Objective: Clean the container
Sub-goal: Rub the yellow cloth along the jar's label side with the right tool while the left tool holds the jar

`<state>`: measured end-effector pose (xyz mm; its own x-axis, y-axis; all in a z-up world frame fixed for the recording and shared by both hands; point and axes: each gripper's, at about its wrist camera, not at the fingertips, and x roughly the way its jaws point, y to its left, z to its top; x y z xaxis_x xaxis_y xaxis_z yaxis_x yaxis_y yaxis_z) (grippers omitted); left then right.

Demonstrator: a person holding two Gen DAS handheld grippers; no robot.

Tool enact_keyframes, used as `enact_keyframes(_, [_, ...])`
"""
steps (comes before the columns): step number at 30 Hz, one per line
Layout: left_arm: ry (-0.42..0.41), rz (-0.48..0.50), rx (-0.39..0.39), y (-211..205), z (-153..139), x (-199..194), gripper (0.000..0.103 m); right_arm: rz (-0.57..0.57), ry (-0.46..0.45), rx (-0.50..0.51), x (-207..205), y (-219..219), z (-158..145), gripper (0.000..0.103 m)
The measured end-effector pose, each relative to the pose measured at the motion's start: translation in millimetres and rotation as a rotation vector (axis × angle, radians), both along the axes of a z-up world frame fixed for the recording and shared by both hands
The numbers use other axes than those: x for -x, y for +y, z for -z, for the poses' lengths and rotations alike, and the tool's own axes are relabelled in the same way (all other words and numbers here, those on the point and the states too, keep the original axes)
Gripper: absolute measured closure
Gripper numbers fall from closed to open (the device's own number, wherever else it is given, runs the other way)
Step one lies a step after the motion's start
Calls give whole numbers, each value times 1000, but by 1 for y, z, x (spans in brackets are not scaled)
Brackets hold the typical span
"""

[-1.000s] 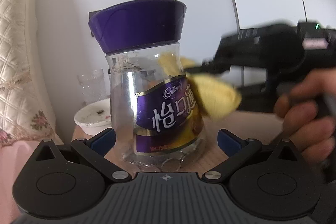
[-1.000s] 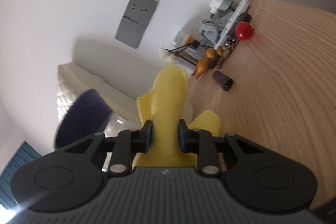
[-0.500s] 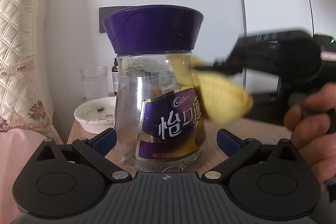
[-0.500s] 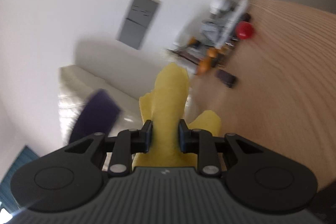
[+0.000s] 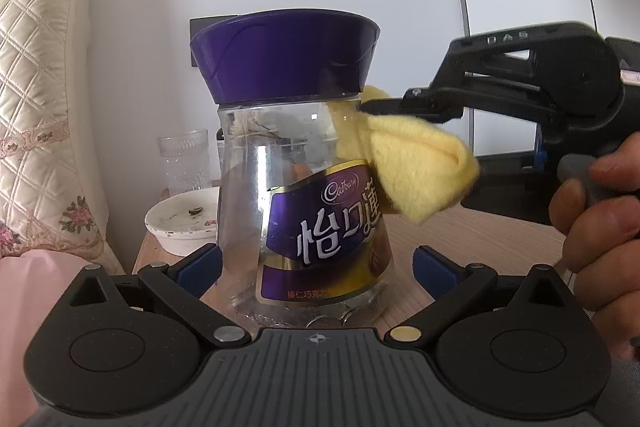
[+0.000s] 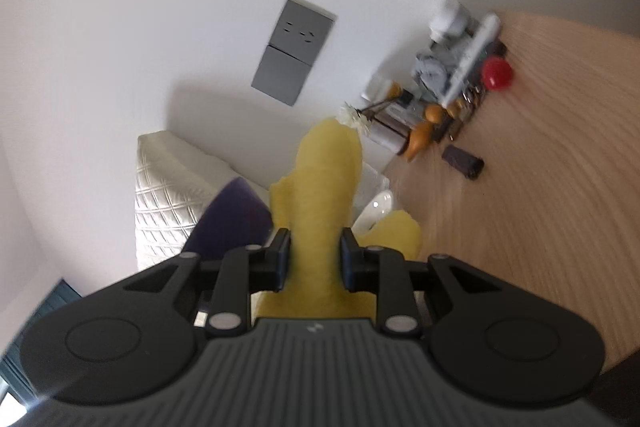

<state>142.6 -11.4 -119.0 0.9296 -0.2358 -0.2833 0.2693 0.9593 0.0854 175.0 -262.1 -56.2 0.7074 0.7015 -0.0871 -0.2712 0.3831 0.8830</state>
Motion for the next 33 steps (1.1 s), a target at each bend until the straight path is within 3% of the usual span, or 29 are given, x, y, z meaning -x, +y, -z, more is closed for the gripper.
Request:
enact_keyframes(6, [-5, -7, -8, 0, 1, -4, 1, 10, 73, 42, -1, -2, 14, 76])
enact_keyframes(13, [-8, -15, -1, 3, 0, -10, 1, -14, 12, -5, 5, -5, 0, 76])
enact_keyframes(17, [-9, -16, 6, 5, 0, -14, 1, 2, 44, 66, 7, -9, 6, 76])
enact_keyframes(22, [-7, -36, 67, 12, -2, -20, 2, -22, 25, 28, -11, -2, 11, 76])
enact_keyframes(28, [-17, -106, 82, 14, -4, -29, 12, -39, 7, 20, -52, 11, 22, 76])
enact_keyframes(33, [-20, -119, 89, 27, 0, -23, 12, -53, -8, 14, -86, 21, 31, 76])
